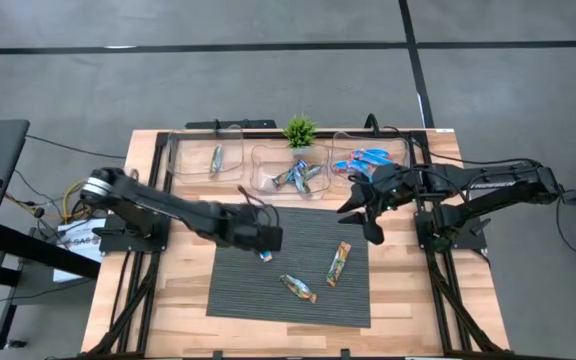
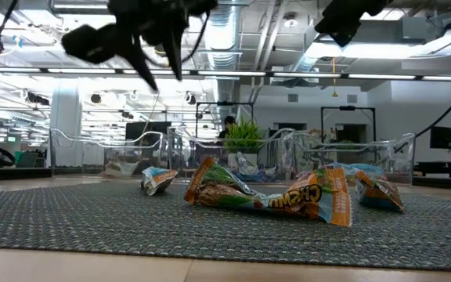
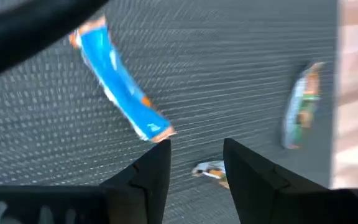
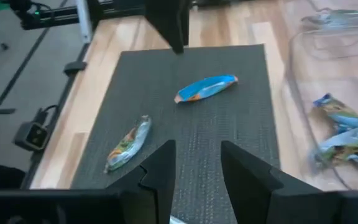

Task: Pick and place Granola Bars by type
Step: Put the yellow granola bar into the left transparent bin

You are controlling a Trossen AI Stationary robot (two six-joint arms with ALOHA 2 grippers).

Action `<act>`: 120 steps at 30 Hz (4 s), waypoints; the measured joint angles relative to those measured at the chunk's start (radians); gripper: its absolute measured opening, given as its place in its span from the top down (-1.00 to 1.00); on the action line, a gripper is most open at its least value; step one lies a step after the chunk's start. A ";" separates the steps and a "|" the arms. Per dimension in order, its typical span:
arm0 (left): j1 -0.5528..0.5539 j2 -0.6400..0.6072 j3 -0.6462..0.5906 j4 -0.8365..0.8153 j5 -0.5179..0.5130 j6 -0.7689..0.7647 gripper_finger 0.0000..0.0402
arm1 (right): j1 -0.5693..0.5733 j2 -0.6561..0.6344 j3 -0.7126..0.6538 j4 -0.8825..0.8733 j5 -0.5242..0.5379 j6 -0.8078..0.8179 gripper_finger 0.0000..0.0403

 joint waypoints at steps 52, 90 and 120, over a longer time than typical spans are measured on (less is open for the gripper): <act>0.089 0.349 -0.001 0.024 0.158 -0.232 0.85 | 0.096 0.000 0.000 -0.058 -0.002 -0.070 0.41; 0.313 -0.203 0.092 -0.695 -0.330 -0.198 0.87 | 0.065 0.000 0.000 0.069 0.131 -0.035 0.41; 0.944 -0.259 0.090 -0.434 -0.211 0.620 0.85 | -0.076 0.000 0.000 0.166 0.442 0.020 0.41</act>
